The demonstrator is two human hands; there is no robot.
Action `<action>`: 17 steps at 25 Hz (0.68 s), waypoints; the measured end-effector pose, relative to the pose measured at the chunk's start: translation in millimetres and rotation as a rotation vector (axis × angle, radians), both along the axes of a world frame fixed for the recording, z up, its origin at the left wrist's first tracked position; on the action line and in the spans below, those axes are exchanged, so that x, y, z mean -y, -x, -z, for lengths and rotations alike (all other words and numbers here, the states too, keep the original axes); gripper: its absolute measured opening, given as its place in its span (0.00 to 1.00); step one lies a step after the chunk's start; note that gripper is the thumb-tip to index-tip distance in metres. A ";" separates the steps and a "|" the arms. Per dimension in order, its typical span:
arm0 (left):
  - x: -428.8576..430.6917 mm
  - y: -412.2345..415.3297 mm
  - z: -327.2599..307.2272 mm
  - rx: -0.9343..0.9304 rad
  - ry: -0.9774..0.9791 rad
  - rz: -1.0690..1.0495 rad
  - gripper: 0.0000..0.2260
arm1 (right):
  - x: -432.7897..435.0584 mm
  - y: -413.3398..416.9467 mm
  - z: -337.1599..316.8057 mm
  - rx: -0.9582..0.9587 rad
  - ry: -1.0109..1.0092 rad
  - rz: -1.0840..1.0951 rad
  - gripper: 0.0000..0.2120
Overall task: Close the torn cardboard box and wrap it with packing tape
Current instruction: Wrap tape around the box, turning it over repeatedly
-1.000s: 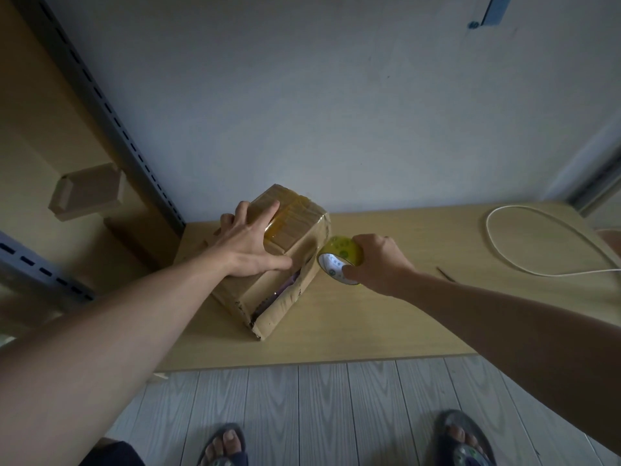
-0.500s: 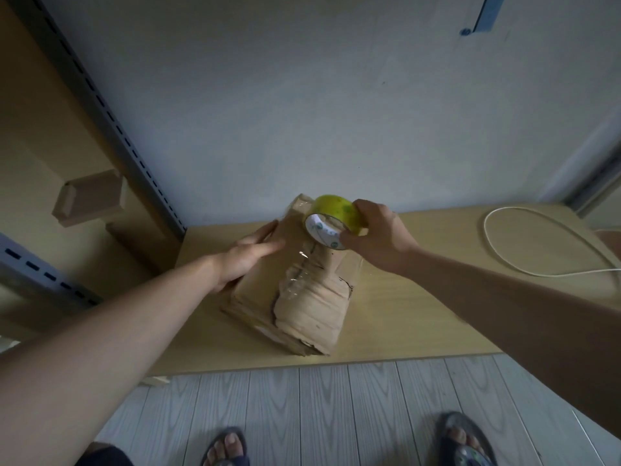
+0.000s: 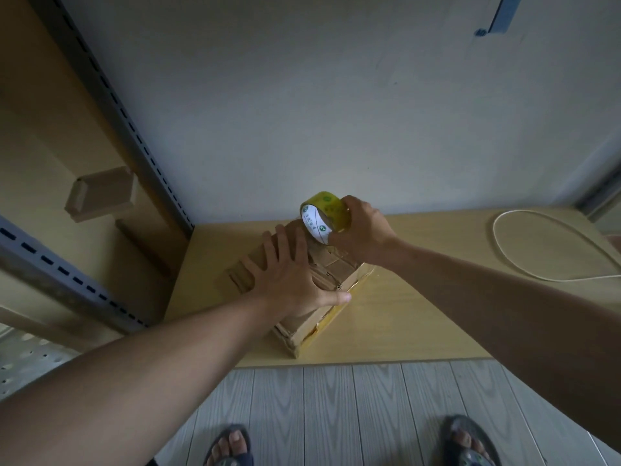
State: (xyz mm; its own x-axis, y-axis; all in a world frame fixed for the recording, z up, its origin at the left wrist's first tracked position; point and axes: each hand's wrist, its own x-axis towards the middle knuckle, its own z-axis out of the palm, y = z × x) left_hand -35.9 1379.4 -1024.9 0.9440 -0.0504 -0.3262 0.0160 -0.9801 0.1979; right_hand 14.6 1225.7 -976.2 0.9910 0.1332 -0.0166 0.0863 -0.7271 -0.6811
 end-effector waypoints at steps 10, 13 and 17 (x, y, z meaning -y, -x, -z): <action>4.1 3.5 2.3 0.061 -0.062 -0.032 0.59 | 17.8 22.0 -25.1 0.018 0.195 0.024 0.11; 4.3 4.4 0.9 0.042 -0.040 -0.034 0.60 | 34.4 34.2 -30.0 0.019 0.232 0.024 0.09; 3.1 5.7 -0.3 0.031 0.005 -0.041 0.62 | 65.4 52.2 -28.8 -0.039 0.322 0.018 0.05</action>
